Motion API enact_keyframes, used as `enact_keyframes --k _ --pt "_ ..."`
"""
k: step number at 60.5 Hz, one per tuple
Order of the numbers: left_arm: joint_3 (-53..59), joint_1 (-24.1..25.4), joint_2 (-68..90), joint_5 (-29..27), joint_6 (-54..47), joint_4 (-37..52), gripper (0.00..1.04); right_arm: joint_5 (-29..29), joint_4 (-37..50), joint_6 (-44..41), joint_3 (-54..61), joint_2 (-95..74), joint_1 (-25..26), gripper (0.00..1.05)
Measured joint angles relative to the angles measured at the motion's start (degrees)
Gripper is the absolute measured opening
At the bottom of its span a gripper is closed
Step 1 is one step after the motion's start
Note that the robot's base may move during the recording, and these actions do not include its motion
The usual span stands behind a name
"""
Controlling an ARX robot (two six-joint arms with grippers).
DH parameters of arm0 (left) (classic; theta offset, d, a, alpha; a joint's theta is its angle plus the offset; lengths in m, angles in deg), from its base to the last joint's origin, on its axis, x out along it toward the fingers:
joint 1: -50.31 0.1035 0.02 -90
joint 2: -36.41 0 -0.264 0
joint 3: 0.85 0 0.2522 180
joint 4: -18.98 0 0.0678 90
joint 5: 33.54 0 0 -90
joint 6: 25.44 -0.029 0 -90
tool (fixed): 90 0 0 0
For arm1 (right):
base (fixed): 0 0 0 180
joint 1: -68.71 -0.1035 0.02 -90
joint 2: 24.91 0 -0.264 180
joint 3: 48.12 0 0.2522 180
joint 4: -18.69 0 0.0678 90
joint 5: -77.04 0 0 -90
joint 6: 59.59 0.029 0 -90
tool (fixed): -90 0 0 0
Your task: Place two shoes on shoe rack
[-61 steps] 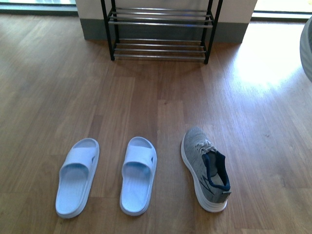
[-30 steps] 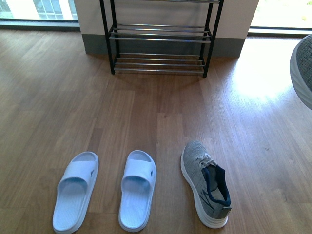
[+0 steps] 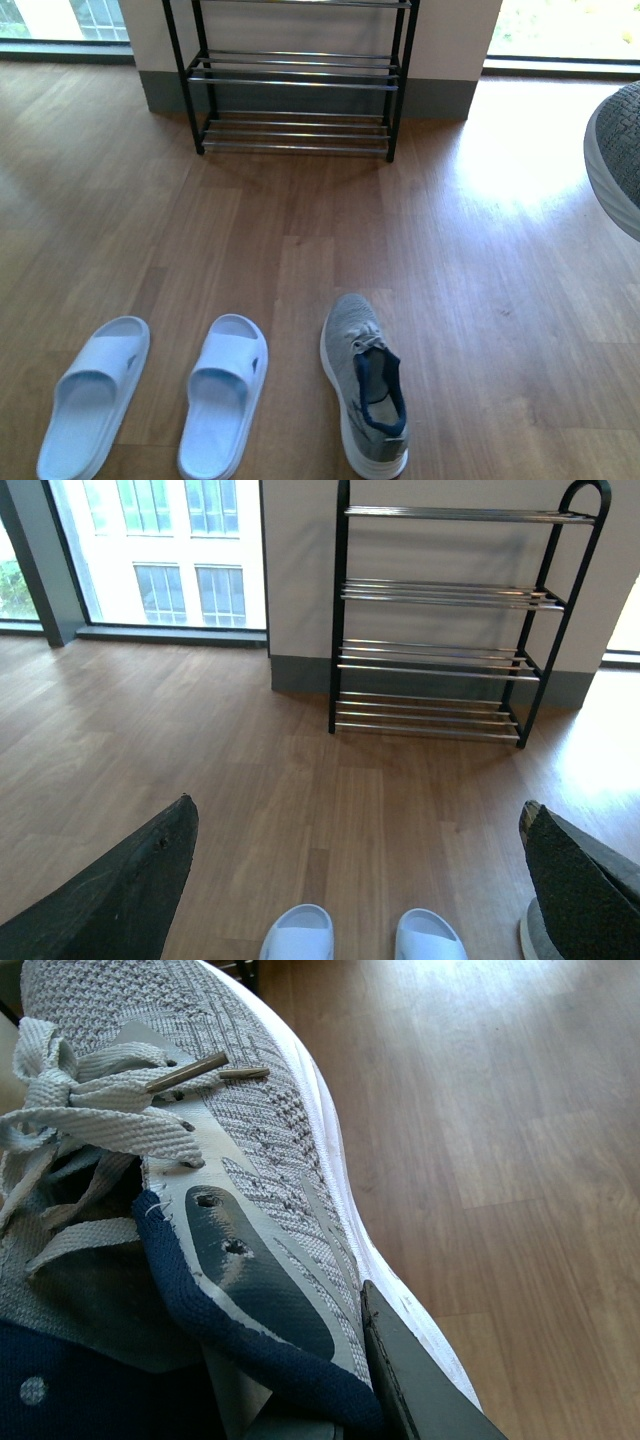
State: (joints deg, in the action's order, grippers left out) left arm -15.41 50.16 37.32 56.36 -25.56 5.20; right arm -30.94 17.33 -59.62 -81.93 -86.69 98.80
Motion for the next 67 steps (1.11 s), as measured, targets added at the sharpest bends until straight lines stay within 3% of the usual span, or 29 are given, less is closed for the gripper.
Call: enact_keyframes --k 62,63,67 --pt "0.00 0.04 0.00 0.13 0.00 0.00 0.95 0.15 -0.04 0.02 0.00 0.00 0.26 0.01" --pt "-0.02 -0.02 0.07 -0.37 0.02 -0.07 0.95 0.15 -0.04 0.00 0.00 0.00 0.26 0.01" --pt "-2.01 -4.68 3.82 -13.57 4.63 -5.33 0.95 0.13 -0.04 0.00 0.00 0.00 0.26 0.01"
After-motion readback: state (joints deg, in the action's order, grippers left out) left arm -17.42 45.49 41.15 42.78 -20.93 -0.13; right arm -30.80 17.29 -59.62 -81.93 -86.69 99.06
